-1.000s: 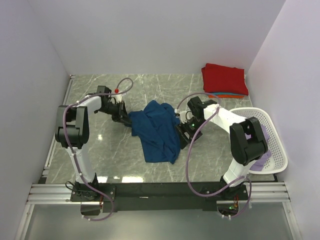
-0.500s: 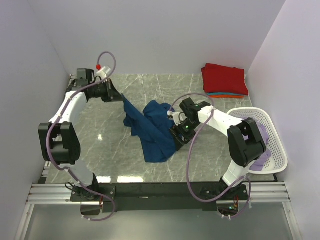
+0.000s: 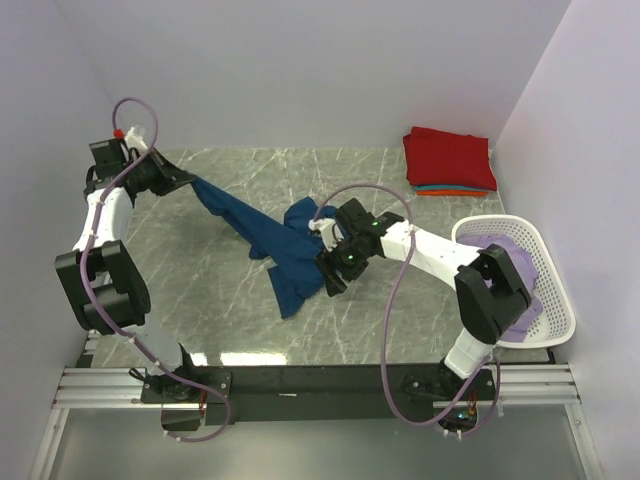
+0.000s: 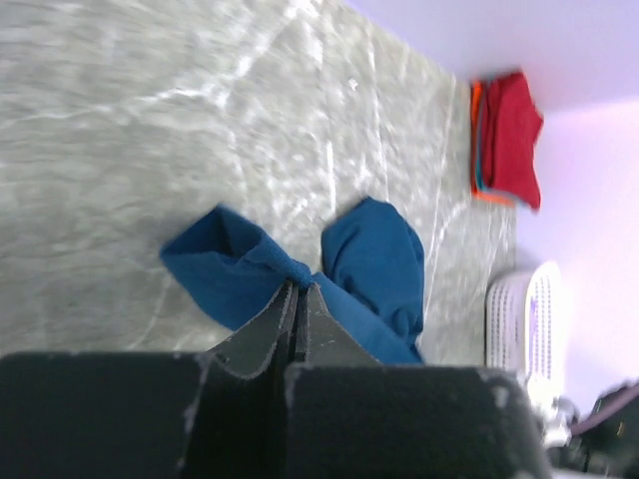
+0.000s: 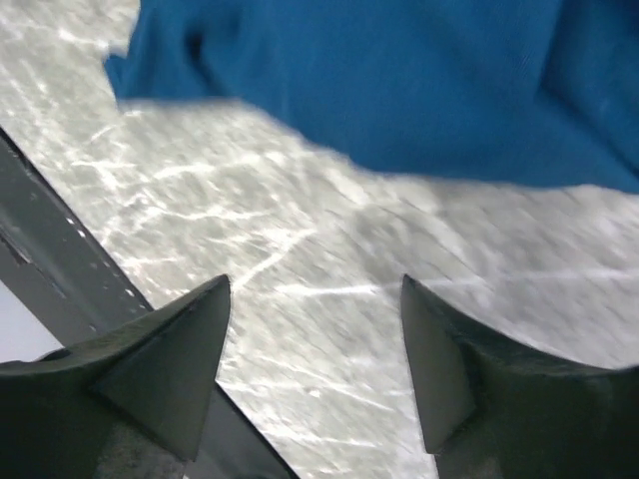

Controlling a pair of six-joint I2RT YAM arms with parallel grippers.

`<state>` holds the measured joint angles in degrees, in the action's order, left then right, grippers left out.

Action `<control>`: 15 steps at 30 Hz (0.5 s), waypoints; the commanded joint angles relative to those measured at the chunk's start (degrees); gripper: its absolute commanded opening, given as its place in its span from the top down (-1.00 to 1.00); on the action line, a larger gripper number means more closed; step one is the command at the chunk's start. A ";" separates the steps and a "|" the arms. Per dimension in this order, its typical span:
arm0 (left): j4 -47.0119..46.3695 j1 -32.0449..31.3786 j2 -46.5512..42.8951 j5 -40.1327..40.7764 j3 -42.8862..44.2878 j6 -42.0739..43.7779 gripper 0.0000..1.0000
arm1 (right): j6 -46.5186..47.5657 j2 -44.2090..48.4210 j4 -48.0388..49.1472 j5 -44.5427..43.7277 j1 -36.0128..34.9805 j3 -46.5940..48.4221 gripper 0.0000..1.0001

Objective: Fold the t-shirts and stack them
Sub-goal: Flatten the tshirt out

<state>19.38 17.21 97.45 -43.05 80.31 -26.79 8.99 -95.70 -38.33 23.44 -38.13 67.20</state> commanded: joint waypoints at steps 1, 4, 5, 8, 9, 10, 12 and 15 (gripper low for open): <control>-5.22 0.54 0.72 1.47 -1.73 -4.32 0.99 | -3.80 -2.47 3.25 0.02 -3.69 2.76 -0.44; -6.45 0.72 0.02 2.44 -3.58 -5.03 0.99 | -10.73 -1.08 12.08 -1.89 -6.85 0.75 -0.43; -6.37 0.89 -0.15 2.88 -3.93 -4.94 0.99 | -12.06 0.15 14.14 -2.87 -7.83 -0.91 -0.43; -6.89 1.77 -0.59 4.46 -4.46 -4.77 0.99 | -17.07 0.34 19.86 -4.89 -12.12 -2.07 -0.41; -7.07 2.47 -0.51 3.85 -4.64 -5.29 0.99 | -18.73 -0.10 20.83 -5.59 -13.27 -1.90 -0.41; -7.16 2.82 -0.51 3.67 -4.73 -5.47 0.99 | -19.53 -0.88 21.97 -7.17 -14.42 -0.68 -0.42; -7.51 3.53 -0.50 3.15 -5.34 -5.82 0.99 | -21.03 -5.53 20.76 -7.80 -17.32 2.04 -0.45; -7.69 4.41 -0.86 2.53 -6.31 -5.56 0.99 | -22.52 -12.30 17.24 -8.41 -18.38 7.85 -0.54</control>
<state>14.35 20.56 97.56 -40.14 74.61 -31.33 -9.30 -102.32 -22.52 17.72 -55.70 70.30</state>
